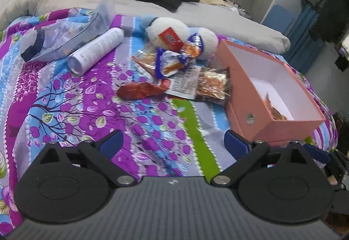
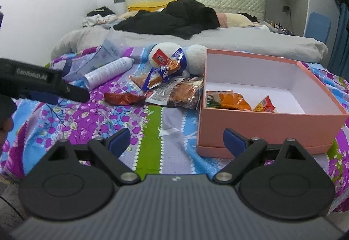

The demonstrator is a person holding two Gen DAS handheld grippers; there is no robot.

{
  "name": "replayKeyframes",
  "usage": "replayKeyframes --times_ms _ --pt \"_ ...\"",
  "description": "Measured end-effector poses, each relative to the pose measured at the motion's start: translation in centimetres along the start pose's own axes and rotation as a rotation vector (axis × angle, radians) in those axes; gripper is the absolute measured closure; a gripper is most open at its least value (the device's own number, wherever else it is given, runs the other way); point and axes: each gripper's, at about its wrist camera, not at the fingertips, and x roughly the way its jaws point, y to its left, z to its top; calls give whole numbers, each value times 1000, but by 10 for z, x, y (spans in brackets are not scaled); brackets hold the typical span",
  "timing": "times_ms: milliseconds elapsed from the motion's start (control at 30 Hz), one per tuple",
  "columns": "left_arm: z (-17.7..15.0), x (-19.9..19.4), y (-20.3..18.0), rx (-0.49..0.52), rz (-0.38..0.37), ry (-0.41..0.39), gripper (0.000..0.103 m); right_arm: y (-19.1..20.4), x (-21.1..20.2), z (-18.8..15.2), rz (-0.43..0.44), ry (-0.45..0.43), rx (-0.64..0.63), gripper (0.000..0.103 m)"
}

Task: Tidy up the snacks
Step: 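Withdraw both grippers from the pink box back toward the snack pile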

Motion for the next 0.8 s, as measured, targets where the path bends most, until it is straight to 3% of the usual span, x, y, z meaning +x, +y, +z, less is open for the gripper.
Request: replayKeyframes --times_ms 167,367,633,733,800 --pt "6 29 30 -34 25 15 3 26 19 3 62 -8 -115 10" --pt "14 65 64 -77 48 20 3 42 60 13 123 23 -112 10" --pt "39 118 92 -110 10 21 3 59 129 26 56 29 -233 11" --pt "47 137 96 -101 -7 8 3 66 157 29 3 65 -316 28" --pt "52 150 97 -95 -16 12 3 68 176 30 -29 90 -365 28"
